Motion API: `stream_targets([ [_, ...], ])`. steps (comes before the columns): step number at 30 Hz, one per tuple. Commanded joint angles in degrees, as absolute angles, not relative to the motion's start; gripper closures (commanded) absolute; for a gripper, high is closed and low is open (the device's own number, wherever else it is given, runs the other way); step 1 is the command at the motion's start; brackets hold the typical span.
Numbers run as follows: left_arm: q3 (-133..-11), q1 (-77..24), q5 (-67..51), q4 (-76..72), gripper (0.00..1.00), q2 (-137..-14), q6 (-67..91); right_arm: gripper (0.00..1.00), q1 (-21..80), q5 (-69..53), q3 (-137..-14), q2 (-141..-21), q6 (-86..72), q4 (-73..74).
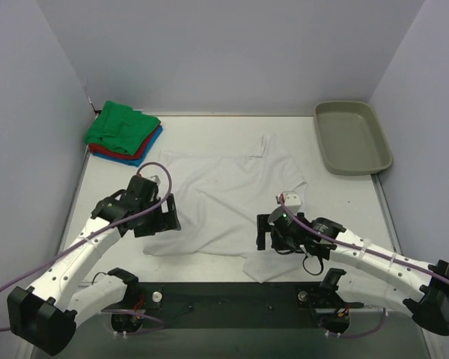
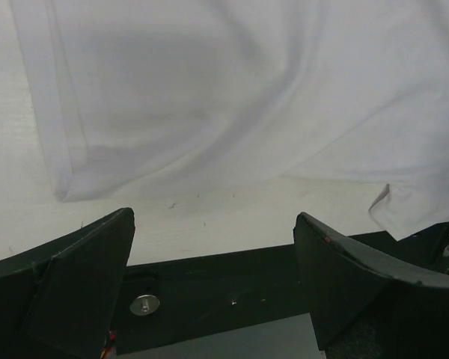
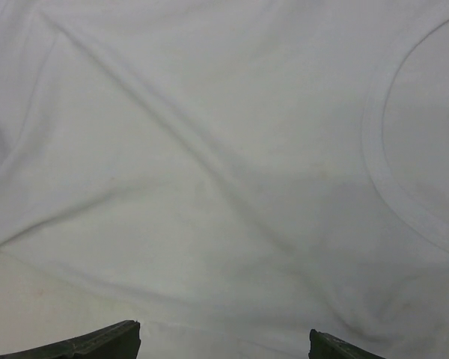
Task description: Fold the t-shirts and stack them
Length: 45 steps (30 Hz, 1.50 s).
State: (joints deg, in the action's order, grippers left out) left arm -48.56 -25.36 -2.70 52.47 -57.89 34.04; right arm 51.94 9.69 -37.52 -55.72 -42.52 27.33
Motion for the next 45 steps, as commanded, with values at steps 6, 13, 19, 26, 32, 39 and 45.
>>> stream_targets([
  [6,-47.64,-25.49,-1.84,55.55,0.02,-51.24,39.99,0.08,65.81,11.16,-31.65,-58.79,-53.07,29.36],
  [13,-46.58,-25.49,-4.13,52.47,0.03,-51.68,40.87,0.08,67.59,12.04,-29.36,-64.59,-55.28,24.09],
  [19,-47.29,-25.49,-4.13,51.42,0.03,-52.64,40.43,0.19,67.24,13.53,-29.97,-71.79,-54.76,19.43],
  [26,-46.93,-25.49,-5.01,49.92,0.02,-53.09,40.34,0.89,63.37,13.98,-33.30,-78.66,-51.34,16.43],
  [32,-47.20,-25.49,-5.10,49.22,0.03,-53.52,40.17,1.00,62.32,18.19,-43.67,-78.31,-44.92,24.60],
  [39,-47.64,-25.49,-5.27,48.16,0.03,-54.05,39.99,1.00,53.63,18.37,-53.96,-77.60,-33.15,29.80],
  [45,-47.55,-25.49,-6.24,47.46,0.02,-54.41,39.90,0.04,48.25,13.98,-57.57,-80.08,-28.92,30.59],
])
